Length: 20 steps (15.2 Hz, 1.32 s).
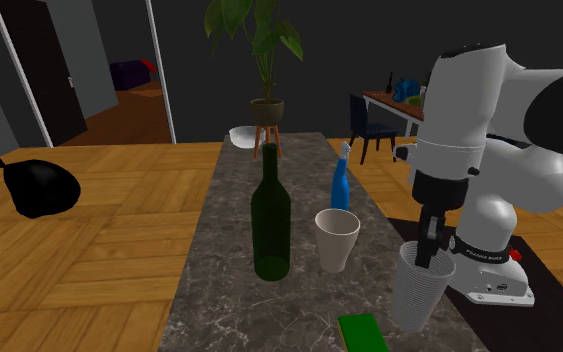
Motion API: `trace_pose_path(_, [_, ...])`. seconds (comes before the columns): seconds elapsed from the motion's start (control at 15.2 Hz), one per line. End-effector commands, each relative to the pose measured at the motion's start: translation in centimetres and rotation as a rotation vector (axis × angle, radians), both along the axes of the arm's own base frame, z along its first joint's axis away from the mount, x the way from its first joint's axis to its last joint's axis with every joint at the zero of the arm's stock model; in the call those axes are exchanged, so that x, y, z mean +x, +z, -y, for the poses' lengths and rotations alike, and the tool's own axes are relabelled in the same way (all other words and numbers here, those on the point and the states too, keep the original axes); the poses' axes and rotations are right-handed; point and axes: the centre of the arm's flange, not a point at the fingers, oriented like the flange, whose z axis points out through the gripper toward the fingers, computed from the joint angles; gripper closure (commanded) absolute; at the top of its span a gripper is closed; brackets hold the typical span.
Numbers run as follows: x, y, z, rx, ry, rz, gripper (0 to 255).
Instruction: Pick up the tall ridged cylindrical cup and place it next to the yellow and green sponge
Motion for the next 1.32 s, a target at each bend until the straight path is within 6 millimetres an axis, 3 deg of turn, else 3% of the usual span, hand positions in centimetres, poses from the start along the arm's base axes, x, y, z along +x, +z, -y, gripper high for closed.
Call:
trace_pose_path(0.0, [0.1,-1.2,0.0,0.000,0.000,0.001,255])
trace_pose_path(0.2, [0.1,-2.7,0.0,0.000,0.000,0.001,255])
trace_pose_path(0.66, [0.1,-2.7,0.0,0.000,0.000,0.001,255])
trace_pose_path(0.73, [0.1,-2.7,0.0,0.000,0.000,0.001,0])
trace_pose_path(1.06, [0.1,-2.7,0.0,0.000,0.000,0.001,0])
trace_pose_path(1.25, [0.2,1.3,0.4,0.000,0.000,0.001,0])
